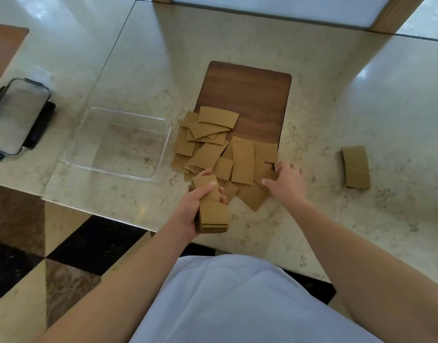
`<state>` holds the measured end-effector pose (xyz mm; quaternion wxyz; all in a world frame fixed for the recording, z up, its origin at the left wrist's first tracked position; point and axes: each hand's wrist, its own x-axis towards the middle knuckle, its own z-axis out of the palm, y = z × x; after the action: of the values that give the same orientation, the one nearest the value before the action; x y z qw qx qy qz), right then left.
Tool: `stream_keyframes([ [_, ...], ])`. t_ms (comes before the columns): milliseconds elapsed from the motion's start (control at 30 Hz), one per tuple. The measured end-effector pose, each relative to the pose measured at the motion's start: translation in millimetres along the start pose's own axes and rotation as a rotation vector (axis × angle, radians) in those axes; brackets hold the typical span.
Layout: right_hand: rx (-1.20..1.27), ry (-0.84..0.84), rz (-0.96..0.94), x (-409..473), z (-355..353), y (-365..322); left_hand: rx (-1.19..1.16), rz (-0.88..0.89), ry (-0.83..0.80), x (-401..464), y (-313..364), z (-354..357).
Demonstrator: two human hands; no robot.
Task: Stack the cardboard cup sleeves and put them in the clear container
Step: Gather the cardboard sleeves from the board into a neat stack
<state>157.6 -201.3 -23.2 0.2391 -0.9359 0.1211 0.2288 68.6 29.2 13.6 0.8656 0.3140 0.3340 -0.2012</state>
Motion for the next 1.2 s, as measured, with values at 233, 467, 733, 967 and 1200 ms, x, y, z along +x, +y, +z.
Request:
stream_keyframes([
  [233, 0.156, -0.095, 0.090, 11.9, 6.5, 0.0, -0.013, -0.044, 0.082, -6.4, -2.0, -1.3],
  [467, 0.649, -0.199, 0.161, -14.5, -12.5, 25.9, 0.037, -0.059, 0.121, -5.0, -7.4, -0.5],
  [733, 0.770, -0.519, -0.056, -49.1, -64.8, 13.2, 0.101, -0.113, 0.080, 4.5, -14.1, 21.6],
  [967, 0.213, -0.753, -0.156, -53.5, -78.4, -29.5, 0.232, -0.170, -0.004, 3.4, -16.8, 35.5],
  [1200, -0.012, -0.569, -0.274, -44.4, -61.7, -55.2, 0.196, -0.232, -0.158, -0.4, -18.9, 24.5],
])
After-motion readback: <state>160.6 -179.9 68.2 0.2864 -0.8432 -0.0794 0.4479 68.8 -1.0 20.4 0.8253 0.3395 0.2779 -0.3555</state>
